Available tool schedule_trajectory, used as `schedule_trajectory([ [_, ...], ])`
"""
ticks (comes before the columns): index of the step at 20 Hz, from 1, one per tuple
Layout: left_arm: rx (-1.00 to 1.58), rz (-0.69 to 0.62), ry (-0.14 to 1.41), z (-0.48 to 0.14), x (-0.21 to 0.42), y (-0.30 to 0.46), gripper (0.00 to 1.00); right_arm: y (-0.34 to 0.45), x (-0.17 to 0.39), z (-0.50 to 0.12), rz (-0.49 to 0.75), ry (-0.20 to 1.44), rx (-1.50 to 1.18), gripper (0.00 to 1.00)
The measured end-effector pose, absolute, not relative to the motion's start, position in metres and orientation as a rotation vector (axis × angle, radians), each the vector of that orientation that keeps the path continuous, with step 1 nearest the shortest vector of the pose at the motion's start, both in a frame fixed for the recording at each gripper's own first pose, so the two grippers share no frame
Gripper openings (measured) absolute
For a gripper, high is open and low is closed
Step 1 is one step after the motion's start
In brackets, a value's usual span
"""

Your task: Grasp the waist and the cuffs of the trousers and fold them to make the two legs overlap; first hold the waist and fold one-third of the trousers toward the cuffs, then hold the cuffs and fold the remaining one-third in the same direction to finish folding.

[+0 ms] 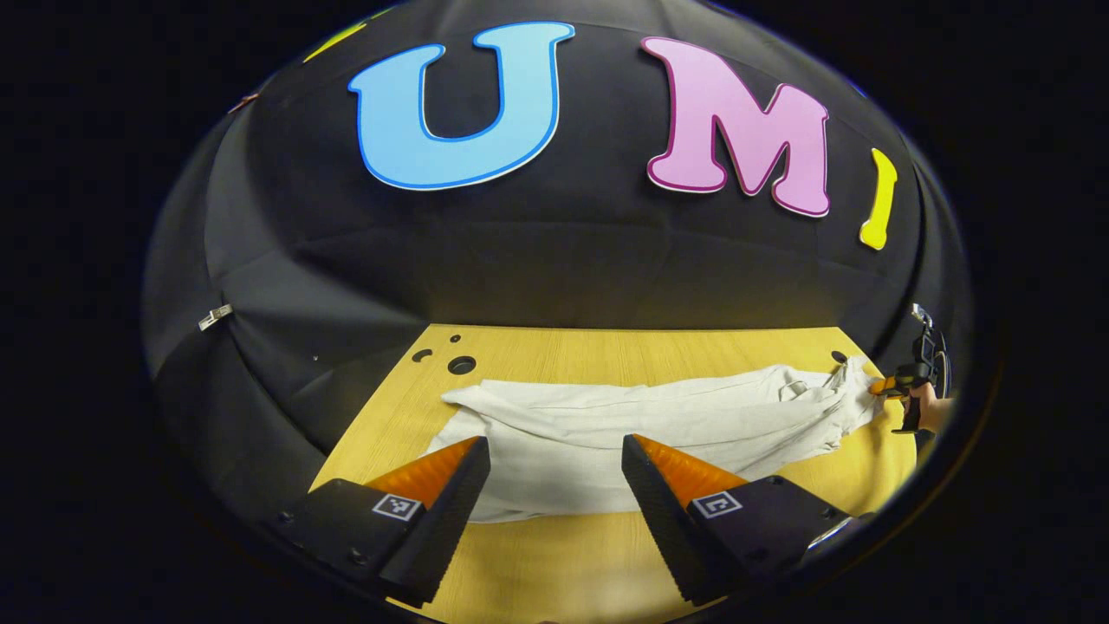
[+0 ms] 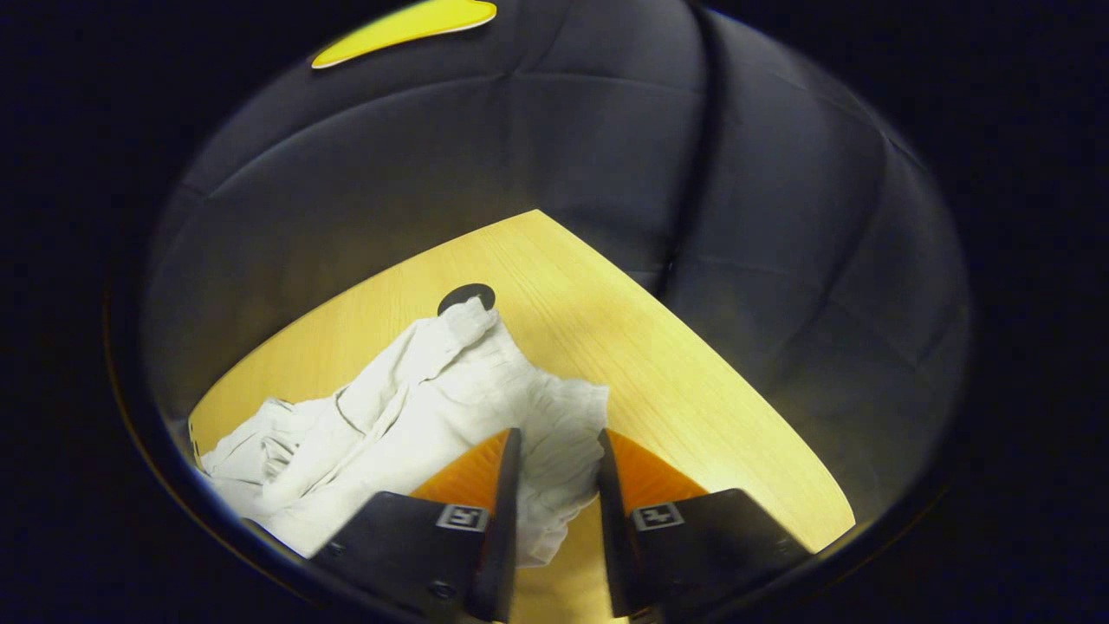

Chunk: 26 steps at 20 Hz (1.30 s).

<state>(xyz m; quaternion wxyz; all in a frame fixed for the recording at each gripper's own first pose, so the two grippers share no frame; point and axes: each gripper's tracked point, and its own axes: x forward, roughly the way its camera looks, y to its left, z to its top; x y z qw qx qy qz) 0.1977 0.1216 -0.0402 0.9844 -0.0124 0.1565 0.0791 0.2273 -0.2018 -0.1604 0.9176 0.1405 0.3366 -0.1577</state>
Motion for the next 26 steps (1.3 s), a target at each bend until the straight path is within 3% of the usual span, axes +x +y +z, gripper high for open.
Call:
schedule_trajectory([
  [1,-0.026,0.156,0.317,-0.042,0.196,0.121,0.97,-0.199,0.229,-0.158,-0.325,0.684,0.275,0.25],
  [3,-0.021,0.150,0.323,-0.043,0.192,0.123,0.98,-0.193,0.224,-0.157,-0.311,0.688,0.248,0.17],
  [4,-0.018,0.146,0.324,-0.041,0.191,0.125,0.98,-0.191,0.225,-0.153,-0.305,0.681,0.238,0.23],
  [13,-0.019,0.108,0.290,-0.032,0.173,0.152,0.98,-0.154,0.229,-0.034,-0.268,0.506,0.104,0.22],
  [18,-0.070,0.095,0.295,-0.041,0.161,0.180,0.98,-0.097,0.221,0.045,-0.192,0.394,0.181,0.23],
  [26,-0.161,0.143,0.332,-0.080,0.143,0.235,0.98,0.003,0.217,0.049,-0.004,0.364,0.289,0.22],
])
